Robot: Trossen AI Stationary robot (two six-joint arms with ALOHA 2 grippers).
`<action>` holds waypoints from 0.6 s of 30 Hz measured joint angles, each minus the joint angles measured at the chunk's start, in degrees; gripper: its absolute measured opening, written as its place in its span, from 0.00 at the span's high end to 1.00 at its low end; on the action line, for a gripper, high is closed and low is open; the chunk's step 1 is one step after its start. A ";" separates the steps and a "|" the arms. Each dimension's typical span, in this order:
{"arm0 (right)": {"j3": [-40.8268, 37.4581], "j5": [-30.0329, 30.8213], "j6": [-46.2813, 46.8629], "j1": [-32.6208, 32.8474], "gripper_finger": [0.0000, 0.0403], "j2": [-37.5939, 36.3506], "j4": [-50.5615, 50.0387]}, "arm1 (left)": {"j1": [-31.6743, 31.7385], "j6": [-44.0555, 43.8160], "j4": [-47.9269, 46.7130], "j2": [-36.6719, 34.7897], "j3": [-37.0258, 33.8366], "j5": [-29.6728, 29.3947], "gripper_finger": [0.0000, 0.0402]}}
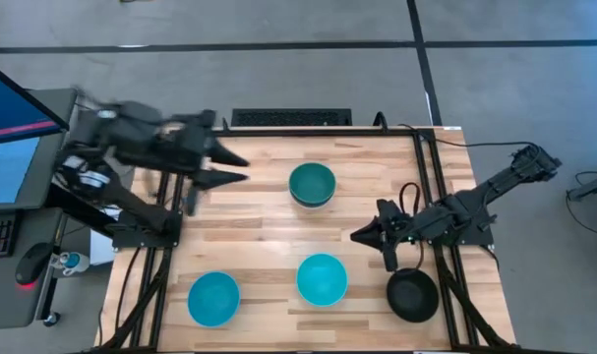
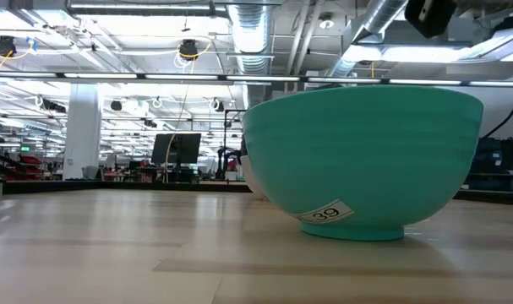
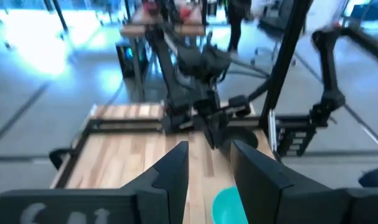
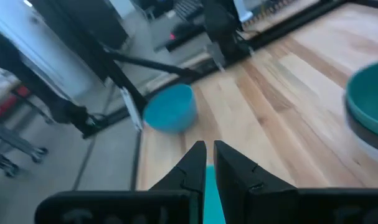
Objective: Nest bowls inside each other
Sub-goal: Stack the right blue bowl on the green bowl
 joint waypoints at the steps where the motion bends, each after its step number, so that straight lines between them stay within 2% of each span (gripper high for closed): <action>1: 0.00 0.00 0.01 0.10 0.87 0.00 1.06 | -0.89 -0.13 0.34 -1.66 -2.10 -1.20 0.72; 4: 0.02 0.03 -0.01 0.43 0.87 0.00 3.68 | -2.38 -0.37 5.57 -6.85 -13.29 -2.33 0.72; 6: 0.02 0.07 -0.29 0.33 0.87 0.00 4.50 | -2.51 -0.52 10.94 -10.91 -24.19 -2.10 0.72; 11: 0.04 1.00 -0.44 0.27 0.87 0.00 5.91 | -0.70 -3.50 34.23 -22.93 -51.27 -0.90 0.72; 14: 0.04 1.20 -0.42 0.27 0.87 0.00 3.95 | 1.13 -9.98 46.35 -30.25 -65.92 5.54 0.72; 18: 0.04 1.37 1.63 -0.25 0.87 0.00 0.06 | 1.89 -17.79 59.14 -36.00 -80.09 12.67 0.72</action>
